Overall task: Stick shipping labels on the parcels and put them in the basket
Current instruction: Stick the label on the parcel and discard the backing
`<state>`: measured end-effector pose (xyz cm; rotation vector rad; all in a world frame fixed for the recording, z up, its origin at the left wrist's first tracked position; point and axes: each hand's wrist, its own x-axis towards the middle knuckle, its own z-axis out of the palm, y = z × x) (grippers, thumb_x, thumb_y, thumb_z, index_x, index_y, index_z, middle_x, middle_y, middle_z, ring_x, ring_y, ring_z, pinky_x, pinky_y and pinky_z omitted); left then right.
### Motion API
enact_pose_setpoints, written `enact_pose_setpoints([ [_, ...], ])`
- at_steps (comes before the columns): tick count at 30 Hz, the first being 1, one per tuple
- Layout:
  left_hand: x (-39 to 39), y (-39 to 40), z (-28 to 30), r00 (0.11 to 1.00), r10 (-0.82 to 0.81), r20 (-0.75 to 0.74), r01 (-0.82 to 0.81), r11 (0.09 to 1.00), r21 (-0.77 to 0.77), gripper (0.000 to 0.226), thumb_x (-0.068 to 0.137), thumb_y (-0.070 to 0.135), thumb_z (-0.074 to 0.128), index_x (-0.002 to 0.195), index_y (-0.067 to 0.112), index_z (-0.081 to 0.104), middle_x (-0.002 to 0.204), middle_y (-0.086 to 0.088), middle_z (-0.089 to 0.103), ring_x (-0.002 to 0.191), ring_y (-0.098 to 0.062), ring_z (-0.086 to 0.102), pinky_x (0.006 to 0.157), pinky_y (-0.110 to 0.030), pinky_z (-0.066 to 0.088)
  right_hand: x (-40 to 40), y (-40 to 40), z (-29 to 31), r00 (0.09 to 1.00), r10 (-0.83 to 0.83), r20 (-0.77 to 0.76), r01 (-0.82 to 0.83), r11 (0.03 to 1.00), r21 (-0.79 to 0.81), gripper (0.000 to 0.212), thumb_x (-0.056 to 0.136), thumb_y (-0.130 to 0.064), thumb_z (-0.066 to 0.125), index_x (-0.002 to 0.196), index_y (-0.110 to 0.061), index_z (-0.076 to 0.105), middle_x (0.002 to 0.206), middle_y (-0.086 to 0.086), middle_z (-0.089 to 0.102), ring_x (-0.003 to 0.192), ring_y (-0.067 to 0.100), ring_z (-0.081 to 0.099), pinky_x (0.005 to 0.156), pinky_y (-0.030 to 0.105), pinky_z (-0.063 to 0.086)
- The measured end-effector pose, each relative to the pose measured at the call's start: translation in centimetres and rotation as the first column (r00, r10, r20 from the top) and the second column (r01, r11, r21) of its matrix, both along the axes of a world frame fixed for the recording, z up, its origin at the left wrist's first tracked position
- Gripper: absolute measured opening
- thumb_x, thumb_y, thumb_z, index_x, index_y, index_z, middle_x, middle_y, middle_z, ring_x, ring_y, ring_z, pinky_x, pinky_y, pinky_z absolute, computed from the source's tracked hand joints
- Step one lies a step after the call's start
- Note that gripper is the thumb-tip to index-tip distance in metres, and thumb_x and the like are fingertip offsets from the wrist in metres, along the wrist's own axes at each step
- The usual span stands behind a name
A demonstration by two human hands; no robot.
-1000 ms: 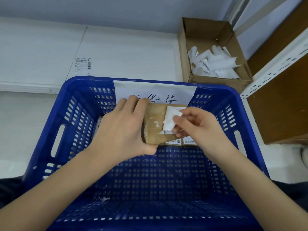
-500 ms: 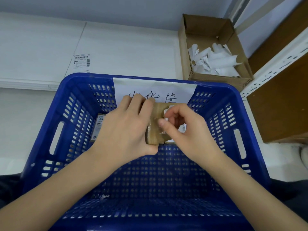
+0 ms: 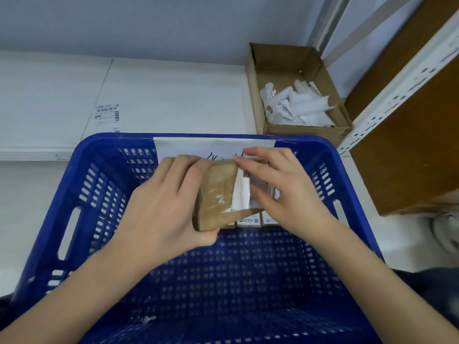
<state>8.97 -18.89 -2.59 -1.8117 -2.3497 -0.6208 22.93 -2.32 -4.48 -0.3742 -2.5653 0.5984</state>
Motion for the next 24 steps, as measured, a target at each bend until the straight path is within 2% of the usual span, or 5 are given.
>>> enact_pose_setpoints([
  [5,-0.3,-0.2,0.3,1.000,-0.004,0.030,0.003,0.999,0.042,0.080,0.055,0.052,0.058,0.121,0.009,0.045,0.114,-0.005,0.055,0.099,-0.022,0.049,0.054,-0.035,0.055,0.0,0.5,0.1,0.988,0.061,-0.143,-0.052,0.997,0.061,0.028,0.088,-0.027,0.060,0.113,-0.016,0.070,0.119,0.005,0.063,0.099,0.023,0.058,0.084,0.040,0.049],
  [9,0.0,-0.1,0.1,0.999,-0.022,0.024,0.022,1.000,-0.016,0.092,0.044,0.047,0.081,0.121,0.010,0.047,0.112,-0.006,0.059,0.098,-0.020,0.049,0.051,-0.032,0.052,-0.4,0.2,0.5,0.987,0.002,-0.159,-0.018,0.995,-0.099,0.020,0.084,-0.028,0.060,0.088,-0.013,0.073,0.097,0.001,0.057,0.092,0.019,0.053,0.077,0.032,0.046],
  [16,0.4,-0.1,0.6,0.995,0.066,0.078,-0.058,0.993,-0.100,0.093,0.048,0.066,0.057,0.124,0.012,0.051,0.108,-0.004,0.057,0.082,-0.023,0.063,0.050,-0.023,0.042,-0.7,-0.6,-0.7,0.935,0.045,-0.353,0.061,0.957,0.283,0.018,0.096,-0.005,0.034,0.088,-0.012,0.048,0.087,0.010,0.065,0.084,0.023,0.055,0.073,0.037,0.047],
  [21,1.0,-0.4,0.1,0.993,0.116,0.005,-0.113,0.976,-0.185,0.104,0.030,0.053,0.079,0.117,0.002,0.055,0.101,-0.010,0.057,0.076,-0.027,0.062,0.048,-0.027,0.042,-0.8,-1.5,-1.1,0.913,0.135,-0.384,0.068,0.879,0.472,0.017,0.087,0.007,0.052,0.090,-0.009,0.050,0.091,0.009,0.059,0.083,0.023,0.055,0.089,0.039,0.047],
  [24,1.3,-0.4,-1.1,0.985,0.090,-0.145,-0.120,0.970,-0.210,0.107,0.027,0.047,0.082,0.116,-0.007,0.055,0.099,-0.017,0.056,0.089,-0.036,0.057,0.075,-0.041,0.052,-0.9,-3.1,-1.2,0.909,0.212,-0.360,0.019,0.840,0.543,0.015,0.095,0.001,0.042,0.089,-0.009,0.051,0.082,0.009,0.066,0.076,0.023,0.058,0.077,0.038,0.049],
])
